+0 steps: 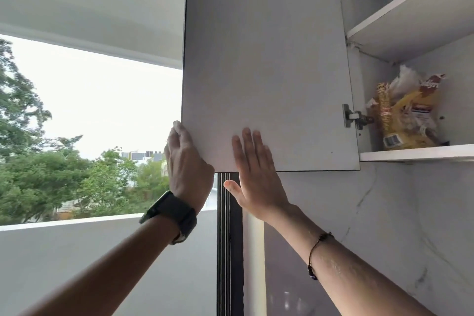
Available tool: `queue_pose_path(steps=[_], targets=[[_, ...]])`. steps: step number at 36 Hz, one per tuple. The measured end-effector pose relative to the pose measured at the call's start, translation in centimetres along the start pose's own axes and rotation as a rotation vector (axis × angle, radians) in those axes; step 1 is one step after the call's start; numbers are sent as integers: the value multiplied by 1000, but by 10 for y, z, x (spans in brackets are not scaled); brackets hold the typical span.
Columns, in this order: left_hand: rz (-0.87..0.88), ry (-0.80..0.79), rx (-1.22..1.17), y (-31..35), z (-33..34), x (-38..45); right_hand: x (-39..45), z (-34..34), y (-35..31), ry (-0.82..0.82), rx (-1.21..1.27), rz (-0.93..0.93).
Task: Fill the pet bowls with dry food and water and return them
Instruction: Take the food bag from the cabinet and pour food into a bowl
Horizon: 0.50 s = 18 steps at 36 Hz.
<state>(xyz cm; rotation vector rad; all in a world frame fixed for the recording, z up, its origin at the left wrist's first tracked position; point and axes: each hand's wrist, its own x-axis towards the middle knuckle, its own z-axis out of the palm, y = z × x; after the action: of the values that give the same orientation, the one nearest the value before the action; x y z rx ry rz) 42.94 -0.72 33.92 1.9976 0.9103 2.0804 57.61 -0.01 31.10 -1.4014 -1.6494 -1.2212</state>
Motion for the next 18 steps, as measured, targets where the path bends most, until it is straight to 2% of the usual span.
queue_pose_path(steps=[6,9,18], targets=[[200,26,123,22,10,-24,-1,-29,14,-133,195,-80],[227,-56,132,35,21,-32,-11,-50,26,-204,299,-47],[187,-300,16,94,73,-53,-61,-112,92,-280,68,122]])
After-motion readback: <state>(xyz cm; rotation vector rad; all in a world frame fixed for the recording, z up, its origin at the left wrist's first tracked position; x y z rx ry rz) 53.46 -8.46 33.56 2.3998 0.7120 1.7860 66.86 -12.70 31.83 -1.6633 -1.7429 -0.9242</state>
